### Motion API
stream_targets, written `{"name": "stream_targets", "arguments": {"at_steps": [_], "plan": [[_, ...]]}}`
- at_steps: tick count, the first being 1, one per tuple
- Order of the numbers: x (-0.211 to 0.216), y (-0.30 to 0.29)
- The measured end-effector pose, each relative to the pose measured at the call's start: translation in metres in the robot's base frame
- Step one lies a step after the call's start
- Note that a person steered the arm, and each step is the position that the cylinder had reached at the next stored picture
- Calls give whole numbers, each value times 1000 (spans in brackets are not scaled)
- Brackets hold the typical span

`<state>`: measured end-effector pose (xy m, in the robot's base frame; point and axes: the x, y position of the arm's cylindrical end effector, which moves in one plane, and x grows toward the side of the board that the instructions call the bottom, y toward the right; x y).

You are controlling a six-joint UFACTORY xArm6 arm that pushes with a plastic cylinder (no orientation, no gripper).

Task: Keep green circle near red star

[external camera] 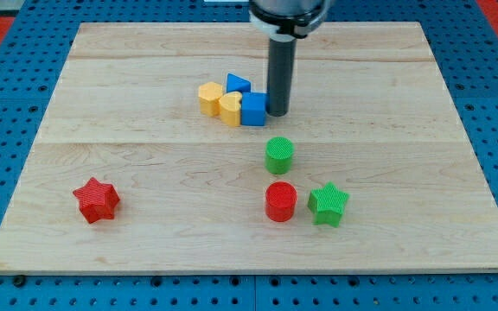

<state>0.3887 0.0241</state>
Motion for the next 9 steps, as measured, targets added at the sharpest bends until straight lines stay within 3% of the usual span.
{"name": "stream_targets", "arguments": {"at_steps": [3,5,7,9], "plan": [[-13,43],[41,113],[61,114],[88,15]]}}
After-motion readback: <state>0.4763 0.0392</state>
